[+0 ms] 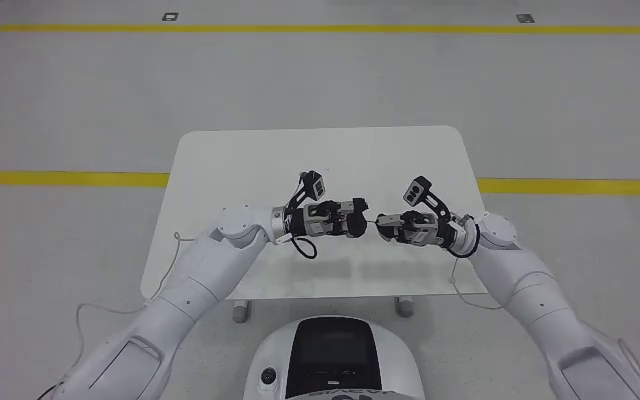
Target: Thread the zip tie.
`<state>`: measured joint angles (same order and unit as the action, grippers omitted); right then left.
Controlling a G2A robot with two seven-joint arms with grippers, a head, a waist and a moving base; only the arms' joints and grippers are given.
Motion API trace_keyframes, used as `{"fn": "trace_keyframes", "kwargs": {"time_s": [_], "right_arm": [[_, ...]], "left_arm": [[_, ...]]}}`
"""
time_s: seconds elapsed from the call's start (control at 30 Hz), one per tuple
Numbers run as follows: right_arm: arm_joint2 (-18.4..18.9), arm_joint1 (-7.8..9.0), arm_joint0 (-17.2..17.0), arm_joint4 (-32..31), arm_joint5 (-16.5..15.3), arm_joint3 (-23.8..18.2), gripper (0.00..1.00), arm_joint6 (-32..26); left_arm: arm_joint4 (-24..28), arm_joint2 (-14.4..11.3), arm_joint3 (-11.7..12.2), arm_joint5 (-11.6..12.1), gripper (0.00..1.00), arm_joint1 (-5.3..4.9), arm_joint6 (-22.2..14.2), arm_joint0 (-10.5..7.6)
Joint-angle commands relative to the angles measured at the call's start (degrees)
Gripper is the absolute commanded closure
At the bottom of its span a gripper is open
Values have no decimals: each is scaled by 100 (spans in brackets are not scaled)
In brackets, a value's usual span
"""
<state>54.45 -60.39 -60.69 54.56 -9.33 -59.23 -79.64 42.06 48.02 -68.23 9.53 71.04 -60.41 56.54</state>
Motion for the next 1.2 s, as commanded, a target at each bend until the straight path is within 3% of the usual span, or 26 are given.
{"fn": "trace_keyframes", "kwargs": {"time_s": [0.0, 0.63, 0.77, 1.0, 1.17], "right_arm": [[-26, -5, 31, -13, -38, 37, 100, 0], [-138, -55, 114, -84, -184, 136, 100, 42], [-91, -48, 2, -312, -247, -84, 100, 277], [106, -12, -182, -105, -447, -456, 100, 0], [125, 72, -285, -87, -339, -661, 100, 0]], "left_arm": [[-9, -14, -1, -17, 60, 2, -36, -11], [-242, -139, 51, -93, 61, 8, -153, -106], [-259, -165, 58, -106, 63, 12, -162, -121], [-249, -149, 91, -97, 63, 3, -169, -120], [-240, -152, 59, -104, 63, 0, -179, -119]]}}
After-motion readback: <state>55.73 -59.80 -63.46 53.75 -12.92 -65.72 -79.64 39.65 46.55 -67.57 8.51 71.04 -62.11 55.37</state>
